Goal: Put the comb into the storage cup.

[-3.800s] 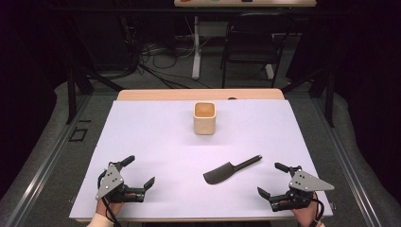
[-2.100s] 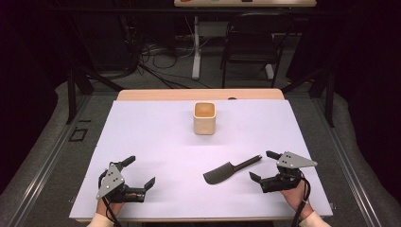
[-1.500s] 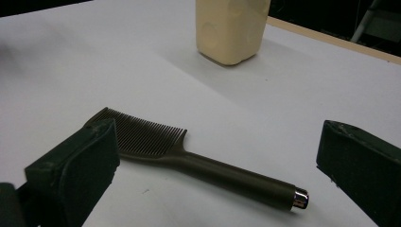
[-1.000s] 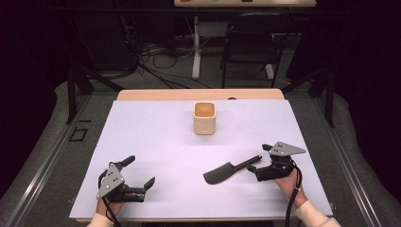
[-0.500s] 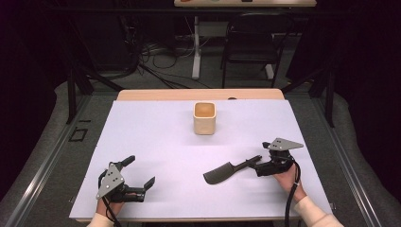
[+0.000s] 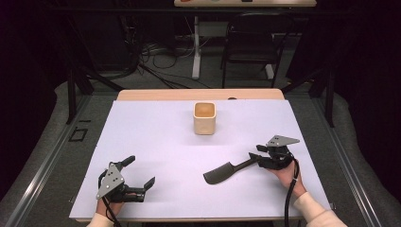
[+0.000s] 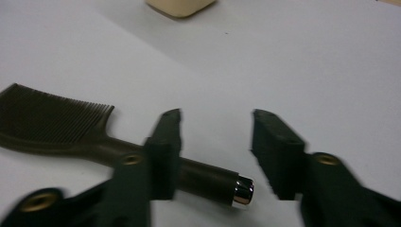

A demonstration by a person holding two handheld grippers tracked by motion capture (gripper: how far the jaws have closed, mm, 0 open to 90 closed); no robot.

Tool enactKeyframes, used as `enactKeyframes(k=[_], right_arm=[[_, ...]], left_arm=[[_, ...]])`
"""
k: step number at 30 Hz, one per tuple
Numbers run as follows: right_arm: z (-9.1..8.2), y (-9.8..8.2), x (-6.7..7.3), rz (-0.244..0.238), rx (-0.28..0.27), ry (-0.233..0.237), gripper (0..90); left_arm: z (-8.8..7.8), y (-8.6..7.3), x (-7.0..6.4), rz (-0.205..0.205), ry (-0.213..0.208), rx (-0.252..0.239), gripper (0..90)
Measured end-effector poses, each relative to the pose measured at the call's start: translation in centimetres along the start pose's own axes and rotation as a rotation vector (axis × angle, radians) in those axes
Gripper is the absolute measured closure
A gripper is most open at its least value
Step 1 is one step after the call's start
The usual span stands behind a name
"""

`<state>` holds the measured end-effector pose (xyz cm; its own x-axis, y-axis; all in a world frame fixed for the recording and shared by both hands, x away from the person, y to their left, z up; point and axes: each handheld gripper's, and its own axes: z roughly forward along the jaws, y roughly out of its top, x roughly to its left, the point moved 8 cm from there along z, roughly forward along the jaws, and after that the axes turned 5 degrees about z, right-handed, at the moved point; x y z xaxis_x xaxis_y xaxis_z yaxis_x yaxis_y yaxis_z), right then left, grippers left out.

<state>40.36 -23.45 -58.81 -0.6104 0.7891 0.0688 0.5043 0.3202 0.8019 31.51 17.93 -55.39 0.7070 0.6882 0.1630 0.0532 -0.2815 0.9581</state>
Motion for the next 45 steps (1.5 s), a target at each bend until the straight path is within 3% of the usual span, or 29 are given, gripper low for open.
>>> enactKeyframes(k=[4, 8, 21, 45], right_arm=[[-0.1, -0.3, -0.5, -0.022, 0.013, -0.050, 81.5], [0.1, -0.6, -0.9, -0.035, 0.027, -0.089, 89.9], [0.4, -1.0, -1.3, -0.062, 0.063, -0.125, 90.0], [0.0, -2.4, -0.6, -0.041, 0.155, -0.089, 90.0]], left_arm=[[0.0, 0.0, 0.0, -0.001, -0.001, 0.001, 0.1], [0.0, 0.0, 0.0, -0.001, 0.000, 0.002, 0.1], [0.0, 0.0, 0.0, 0.001, 0.001, 0.006, 0.1], [-0.1, 0.0, 0.1, 0.001, 0.002, 0.007, 0.1]])
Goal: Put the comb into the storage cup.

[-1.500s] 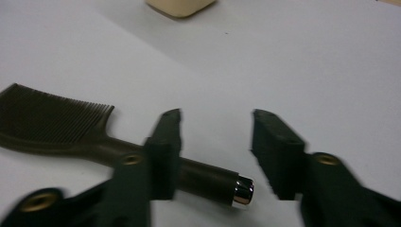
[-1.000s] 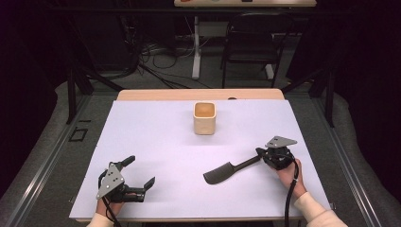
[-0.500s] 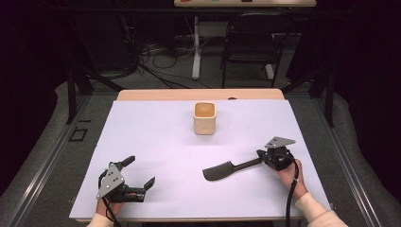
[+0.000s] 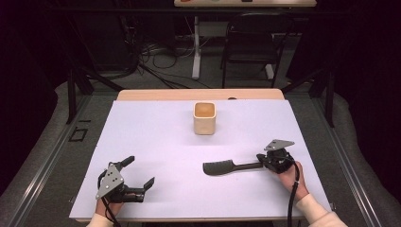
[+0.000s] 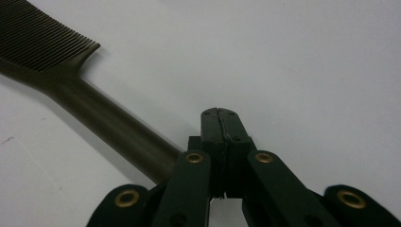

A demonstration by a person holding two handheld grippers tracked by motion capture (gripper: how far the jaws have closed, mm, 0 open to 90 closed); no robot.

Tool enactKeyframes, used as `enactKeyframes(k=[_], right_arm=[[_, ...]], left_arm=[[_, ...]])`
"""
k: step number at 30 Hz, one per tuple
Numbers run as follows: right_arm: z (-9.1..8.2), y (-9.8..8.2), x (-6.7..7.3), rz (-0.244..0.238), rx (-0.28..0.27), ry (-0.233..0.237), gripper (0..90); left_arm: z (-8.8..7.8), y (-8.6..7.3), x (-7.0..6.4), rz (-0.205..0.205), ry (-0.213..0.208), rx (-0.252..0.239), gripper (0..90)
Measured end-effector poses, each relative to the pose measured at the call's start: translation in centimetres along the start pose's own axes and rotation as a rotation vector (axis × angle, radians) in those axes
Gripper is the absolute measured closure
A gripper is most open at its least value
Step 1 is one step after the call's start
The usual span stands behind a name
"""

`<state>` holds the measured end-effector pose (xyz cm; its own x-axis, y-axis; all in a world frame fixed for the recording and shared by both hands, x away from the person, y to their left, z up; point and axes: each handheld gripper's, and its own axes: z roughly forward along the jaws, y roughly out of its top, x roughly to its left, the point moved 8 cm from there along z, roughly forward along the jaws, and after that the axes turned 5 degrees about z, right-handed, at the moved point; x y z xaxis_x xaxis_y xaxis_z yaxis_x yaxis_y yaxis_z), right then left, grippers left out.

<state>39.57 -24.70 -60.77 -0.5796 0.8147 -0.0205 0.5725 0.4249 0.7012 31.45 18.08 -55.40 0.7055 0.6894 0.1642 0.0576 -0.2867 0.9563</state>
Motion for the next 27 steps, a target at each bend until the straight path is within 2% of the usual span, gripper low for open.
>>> enactKeyframes(k=[14, 27], right_arm=[[-0.50, -0.48, 0.52, 0.003, 0.028, 0.021, 90.0], [-0.84, -0.96, 0.93, 0.025, 0.049, 0.030, 90.0]], left_arm=[[-0.01, 0.01, -0.01, -0.001, -0.002, -0.001, 0.1], [0.02, -0.02, -0.03, -0.001, -0.006, 0.003, 0.1]])
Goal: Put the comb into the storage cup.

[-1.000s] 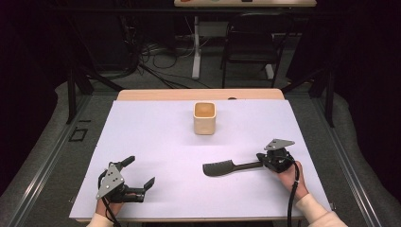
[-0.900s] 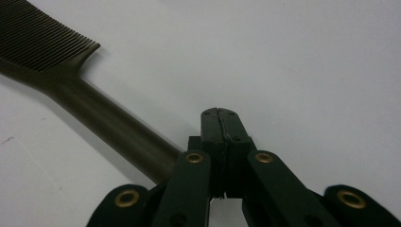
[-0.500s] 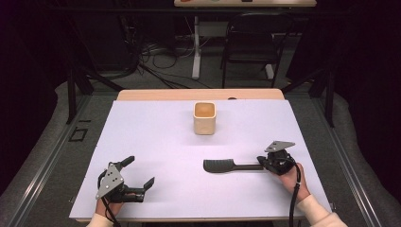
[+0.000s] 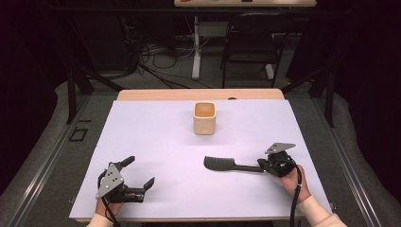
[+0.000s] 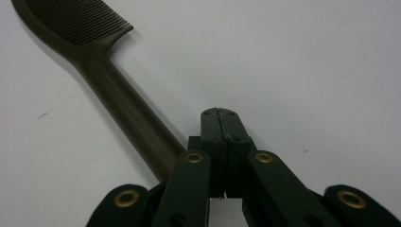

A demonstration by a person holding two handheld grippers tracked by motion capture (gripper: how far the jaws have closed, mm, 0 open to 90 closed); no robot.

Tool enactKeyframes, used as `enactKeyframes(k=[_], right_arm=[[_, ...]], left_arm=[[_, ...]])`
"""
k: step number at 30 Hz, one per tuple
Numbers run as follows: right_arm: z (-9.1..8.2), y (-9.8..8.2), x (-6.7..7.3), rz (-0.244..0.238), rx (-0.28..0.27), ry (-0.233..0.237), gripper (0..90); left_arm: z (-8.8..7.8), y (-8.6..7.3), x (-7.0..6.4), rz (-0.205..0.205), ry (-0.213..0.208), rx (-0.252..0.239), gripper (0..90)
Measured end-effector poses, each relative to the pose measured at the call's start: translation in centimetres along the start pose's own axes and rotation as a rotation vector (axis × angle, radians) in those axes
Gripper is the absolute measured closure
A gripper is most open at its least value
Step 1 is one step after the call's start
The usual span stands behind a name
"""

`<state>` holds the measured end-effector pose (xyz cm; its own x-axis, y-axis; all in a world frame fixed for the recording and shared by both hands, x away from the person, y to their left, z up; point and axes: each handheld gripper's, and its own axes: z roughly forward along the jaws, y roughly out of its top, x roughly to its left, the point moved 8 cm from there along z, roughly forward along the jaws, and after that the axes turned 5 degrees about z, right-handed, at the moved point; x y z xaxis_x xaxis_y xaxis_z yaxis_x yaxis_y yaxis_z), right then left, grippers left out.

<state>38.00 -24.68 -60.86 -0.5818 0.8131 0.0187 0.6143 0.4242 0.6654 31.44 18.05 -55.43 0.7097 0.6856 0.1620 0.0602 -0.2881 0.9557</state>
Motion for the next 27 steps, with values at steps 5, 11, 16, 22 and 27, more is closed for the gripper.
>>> enactKeyframes(k=[5, 11, 16, 22, 27], right_arm=[[-0.2, -0.2, 0.2, 0.002, 0.016, 0.002, 90.0], [-0.4, -0.4, 0.4, 0.004, 0.028, 0.001, 90.0], [-0.4, -0.5, 0.5, 0.013, 0.037, 0.009, 89.1], [-0.8, -0.4, 0.3, 0.017, 0.026, 0.009, 71.2], [-1.3, 0.0, -0.4, 0.042, -0.010, -0.002, 53.1]], left_arm=[[0.0, 0.0, 0.0, 0.001, 0.000, 0.002, 0.1], [0.0, 0.0, 0.0, -0.001, -0.001, 0.001, 0.1], [0.0, 0.0, -0.1, -0.003, -0.006, 0.004, 0.1], [0.0, 0.0, 0.0, -0.006, -0.004, 0.004, 0.1], [0.0, 0.0, 0.0, -0.003, -0.003, 0.003, 0.1]])
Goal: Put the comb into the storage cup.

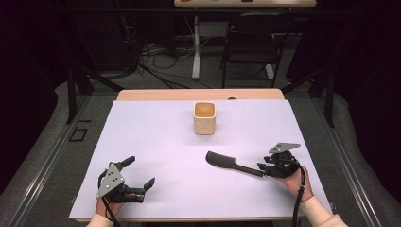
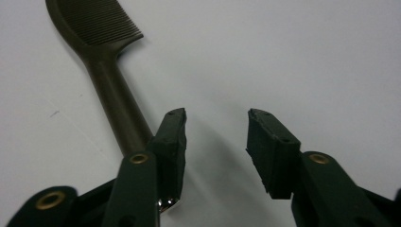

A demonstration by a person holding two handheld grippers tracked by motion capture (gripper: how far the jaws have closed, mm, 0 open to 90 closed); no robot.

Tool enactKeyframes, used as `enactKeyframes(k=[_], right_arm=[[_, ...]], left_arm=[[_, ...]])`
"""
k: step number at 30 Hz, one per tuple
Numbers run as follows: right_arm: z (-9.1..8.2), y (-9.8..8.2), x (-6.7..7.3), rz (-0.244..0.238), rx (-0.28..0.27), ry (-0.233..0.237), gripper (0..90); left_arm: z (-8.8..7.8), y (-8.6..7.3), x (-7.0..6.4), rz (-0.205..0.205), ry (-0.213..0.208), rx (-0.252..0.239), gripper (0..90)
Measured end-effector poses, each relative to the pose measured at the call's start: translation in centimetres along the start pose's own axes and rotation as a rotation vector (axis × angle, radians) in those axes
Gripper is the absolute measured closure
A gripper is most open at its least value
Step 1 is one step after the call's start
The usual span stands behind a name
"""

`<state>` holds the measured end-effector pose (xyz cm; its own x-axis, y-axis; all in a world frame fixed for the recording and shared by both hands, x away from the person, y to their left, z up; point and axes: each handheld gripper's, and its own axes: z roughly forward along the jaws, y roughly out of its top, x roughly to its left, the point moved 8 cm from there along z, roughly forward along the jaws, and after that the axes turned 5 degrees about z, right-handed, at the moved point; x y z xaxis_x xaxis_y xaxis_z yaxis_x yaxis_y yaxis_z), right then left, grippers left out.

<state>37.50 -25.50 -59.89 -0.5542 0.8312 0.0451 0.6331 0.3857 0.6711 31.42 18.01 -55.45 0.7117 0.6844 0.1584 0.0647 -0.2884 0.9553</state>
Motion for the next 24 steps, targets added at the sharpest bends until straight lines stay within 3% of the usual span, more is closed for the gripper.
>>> enactKeyframes(k=[3, 4, 19, 24], right_arm=[[-0.1, 0.1, -0.2, 0.000, -0.003, -0.003, 48.8], [-0.4, 0.2, -0.2, 0.004, -0.008, -0.003, 42.6], [-1.3, 1.1, 1.0, -0.074, -0.010, 0.039, 15.1], [-1.3, 1.2, 1.7, -0.105, 0.028, 0.053, 6.4]], left_arm=[[0.0, 0.0, 0.0, 0.001, 0.001, 0.000, 0.1], [0.0, 0.0, 0.0, 0.000, 0.001, 0.001, 0.1], [0.0, 0.0, 0.0, 0.000, 0.002, 0.004, 0.1], [0.1, 0.0, 0.0, 0.001, 0.002, 0.005, 0.1]])
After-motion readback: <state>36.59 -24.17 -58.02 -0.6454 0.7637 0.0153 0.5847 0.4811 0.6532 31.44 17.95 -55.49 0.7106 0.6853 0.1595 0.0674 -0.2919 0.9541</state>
